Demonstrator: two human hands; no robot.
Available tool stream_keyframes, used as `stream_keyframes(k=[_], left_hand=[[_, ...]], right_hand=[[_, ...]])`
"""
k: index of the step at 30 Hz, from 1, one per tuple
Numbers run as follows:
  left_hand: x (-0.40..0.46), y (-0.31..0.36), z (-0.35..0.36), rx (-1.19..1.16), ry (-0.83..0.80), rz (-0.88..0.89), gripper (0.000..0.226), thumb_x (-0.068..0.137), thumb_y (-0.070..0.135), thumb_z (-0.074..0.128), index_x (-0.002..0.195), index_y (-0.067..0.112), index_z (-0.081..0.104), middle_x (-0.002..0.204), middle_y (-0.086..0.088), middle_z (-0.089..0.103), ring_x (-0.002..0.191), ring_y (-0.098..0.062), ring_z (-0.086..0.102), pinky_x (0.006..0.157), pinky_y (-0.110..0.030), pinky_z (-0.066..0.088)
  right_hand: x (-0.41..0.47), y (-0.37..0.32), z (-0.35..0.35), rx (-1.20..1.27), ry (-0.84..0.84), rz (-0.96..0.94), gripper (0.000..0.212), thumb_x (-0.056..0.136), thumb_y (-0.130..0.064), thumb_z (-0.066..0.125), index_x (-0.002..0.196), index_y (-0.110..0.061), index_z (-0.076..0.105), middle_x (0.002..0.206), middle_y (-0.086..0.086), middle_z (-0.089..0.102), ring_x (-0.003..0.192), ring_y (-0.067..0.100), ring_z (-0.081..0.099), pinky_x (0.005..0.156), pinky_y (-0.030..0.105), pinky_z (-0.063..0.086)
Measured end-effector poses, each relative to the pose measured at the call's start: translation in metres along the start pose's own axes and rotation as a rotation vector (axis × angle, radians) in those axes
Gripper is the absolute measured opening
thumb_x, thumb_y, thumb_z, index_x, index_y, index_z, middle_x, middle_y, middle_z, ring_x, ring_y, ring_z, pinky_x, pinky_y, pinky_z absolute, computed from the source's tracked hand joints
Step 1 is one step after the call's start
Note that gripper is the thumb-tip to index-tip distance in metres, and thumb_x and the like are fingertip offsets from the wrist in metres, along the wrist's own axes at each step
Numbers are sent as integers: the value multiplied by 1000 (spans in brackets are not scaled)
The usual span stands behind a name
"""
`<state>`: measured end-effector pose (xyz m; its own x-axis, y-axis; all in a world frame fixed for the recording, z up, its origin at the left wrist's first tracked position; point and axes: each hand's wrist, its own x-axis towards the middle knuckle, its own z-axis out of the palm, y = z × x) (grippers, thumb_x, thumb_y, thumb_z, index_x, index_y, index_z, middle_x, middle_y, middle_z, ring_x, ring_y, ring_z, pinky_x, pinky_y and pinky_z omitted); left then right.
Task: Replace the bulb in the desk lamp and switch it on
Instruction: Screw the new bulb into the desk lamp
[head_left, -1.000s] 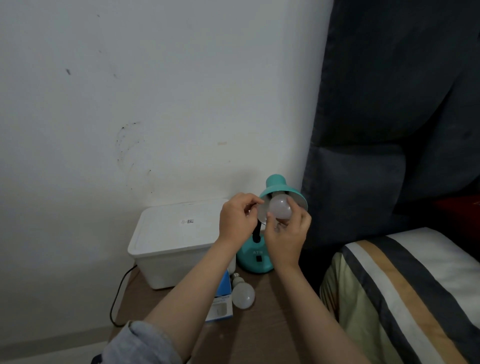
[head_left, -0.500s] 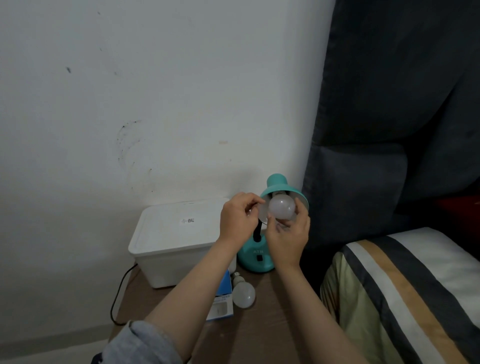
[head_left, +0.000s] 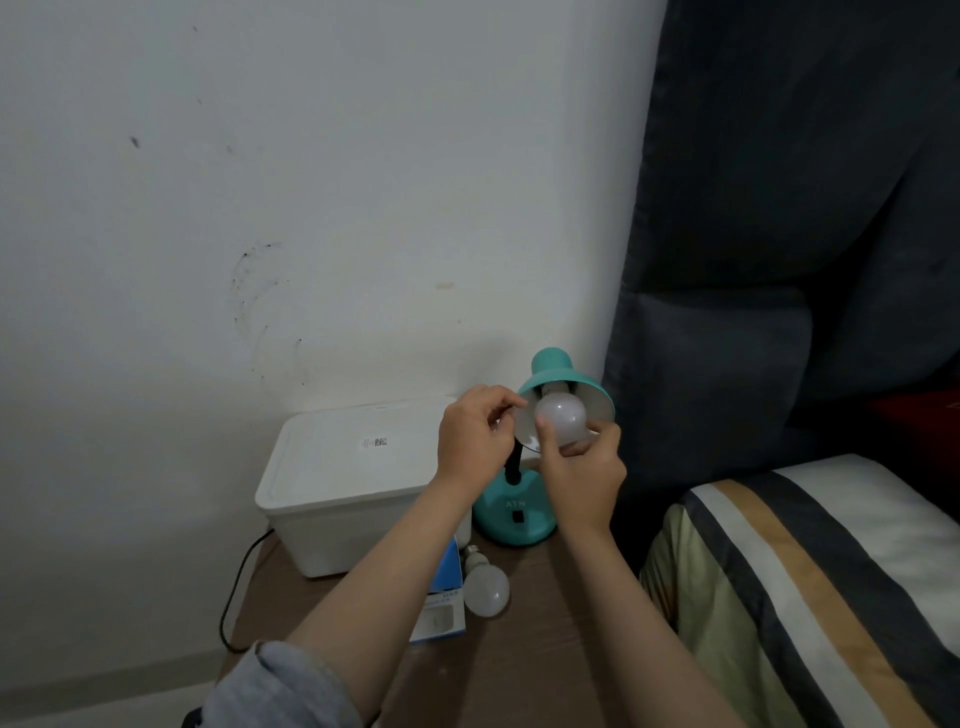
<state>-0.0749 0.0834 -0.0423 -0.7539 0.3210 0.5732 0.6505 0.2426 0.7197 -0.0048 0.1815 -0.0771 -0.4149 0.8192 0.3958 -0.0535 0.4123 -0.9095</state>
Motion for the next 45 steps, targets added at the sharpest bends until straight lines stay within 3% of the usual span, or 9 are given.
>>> stream_keyframes(k=[4,7,11,15,20,28,36,42,45], left_hand=[[0,-1,0,-9,7,-3,24,78,1,59,83,21,71,81,-4,69,73,-21,65,71,-45,56],[0,-2,1,-19,12,-11,25,78,1,59,82,23,70,81,-4,69,73,-20,66,71,-45,56],[0,-1,1,-12,2,-17,25,79,1,60,83,23,71,81,-3,69,73,-20,66,71,-44,56],[0,-1,0,0,0,-16,24,79,0,60,83,21,71,83,-2,69,74,-19,66,73,-42,57],[0,0,1,1,0,-15,23,80,0,61,83,20,71,83,-3,69,74,-19,66,72,-42,57],[-1,2,-1,-20,-3,-29,25,79,-2,59,84,19,72,85,-1,70,77,-16,66,75,-39,57],[0,1,0,-12,-2,-31,24,79,0,60,83,21,71,83,0,69,75,-17,66,73,-41,57],[0,3,-1,-19,4,-25,23,80,0,60,83,19,72,83,-2,70,75,-17,66,73,-40,57],[0,1,1,-15,4,-22,23,79,0,60,83,20,71,83,-2,70,74,-18,66,72,-41,57]], right_hand=[[-4,3,-1,11,-29,-93,62,75,-31,77,124,-10,45,73,-1,60,60,10,61,53,10,44],[-4,9,0,4,-43,-156,51,75,-21,77,117,-12,50,70,1,61,57,7,61,53,4,44],[-1,4,-2,3,14,-89,46,73,-32,79,98,-4,51,64,2,58,55,11,54,54,1,38],[0,0,0,28,63,-137,45,74,-31,79,94,-4,49,91,8,50,71,14,51,60,6,43],[-3,4,5,-19,52,-312,43,77,-18,77,114,-7,58,112,14,46,92,14,52,74,9,45],[1,-5,0,60,70,-106,47,75,-36,77,97,-5,51,92,4,57,82,21,59,60,4,38],[-6,-1,6,10,54,-282,46,76,-15,77,117,-5,58,110,15,49,89,16,54,71,1,42],[-1,-5,1,22,58,-123,47,76,-34,76,104,-4,54,102,12,60,87,25,60,67,22,41],[-3,-8,0,33,71,-153,48,77,-30,76,110,-3,52,106,11,55,88,19,57,68,24,47]])
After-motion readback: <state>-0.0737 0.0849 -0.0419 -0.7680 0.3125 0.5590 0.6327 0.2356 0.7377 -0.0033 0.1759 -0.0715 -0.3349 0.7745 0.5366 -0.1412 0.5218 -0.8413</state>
